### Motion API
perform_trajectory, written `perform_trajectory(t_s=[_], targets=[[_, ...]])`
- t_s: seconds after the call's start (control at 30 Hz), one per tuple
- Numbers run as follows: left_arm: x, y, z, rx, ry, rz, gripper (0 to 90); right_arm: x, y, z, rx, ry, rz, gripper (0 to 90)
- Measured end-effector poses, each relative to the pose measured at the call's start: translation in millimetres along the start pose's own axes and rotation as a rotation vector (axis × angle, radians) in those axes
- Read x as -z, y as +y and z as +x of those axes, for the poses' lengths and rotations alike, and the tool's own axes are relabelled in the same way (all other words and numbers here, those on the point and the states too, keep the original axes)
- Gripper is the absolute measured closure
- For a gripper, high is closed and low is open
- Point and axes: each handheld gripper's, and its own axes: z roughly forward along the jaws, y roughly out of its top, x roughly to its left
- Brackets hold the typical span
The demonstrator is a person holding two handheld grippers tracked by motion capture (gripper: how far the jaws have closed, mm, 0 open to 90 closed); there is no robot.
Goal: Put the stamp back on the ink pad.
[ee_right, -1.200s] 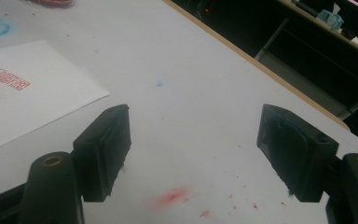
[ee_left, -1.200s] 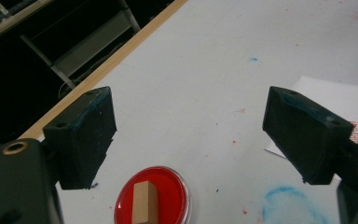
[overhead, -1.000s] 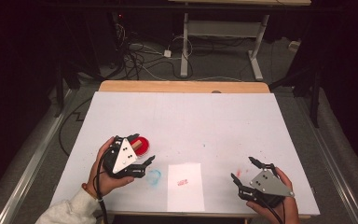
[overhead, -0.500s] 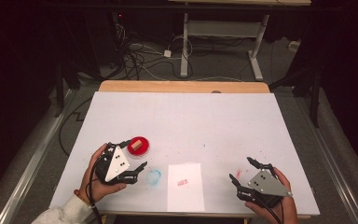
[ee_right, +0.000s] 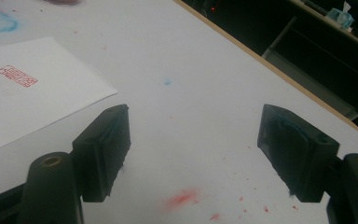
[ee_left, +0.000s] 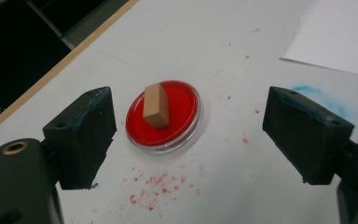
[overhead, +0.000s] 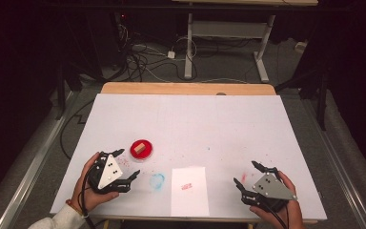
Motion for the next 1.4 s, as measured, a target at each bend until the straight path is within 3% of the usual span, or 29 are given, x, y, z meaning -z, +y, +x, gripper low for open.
perform_trajectory(t_s=[0.27,0.57,0.8,0.93,1.0,1.4], targets=[[-0.2,-17.8,3.4,0.021,-0.008,0.046,16.6,-1.0,-2.4,-1.8,-0.013,-0.008,0.005,25.5],[-1.4,-34.0,-4.6,0.036,-0.040,0.105,16.6,-0.5,-6.0,-4.9,-0.018,-0.019,0.014,25.4],[-1.8,-36.0,-8.2,0.038,-0.051,0.120,16.6,-0.4,-4.3,-5.4,-0.021,-0.018,0.008,25.4],[0.1,-33.8,-8.9,0.043,-0.043,0.099,16.6,-0.9,-4.1,-4.1,-0.012,-0.016,0.008,25.4],[0.1,-34.6,-10.5,0.028,-0.048,0.108,16.6,-0.3,-3.5,-3.5,-0.007,-0.013,0.010,25.4],[0.1,-34.8,-11.3,0.024,-0.054,0.110,16.6,-2.5,-1.4,-1.8,-0.004,-0.004,0.008,25.5]])
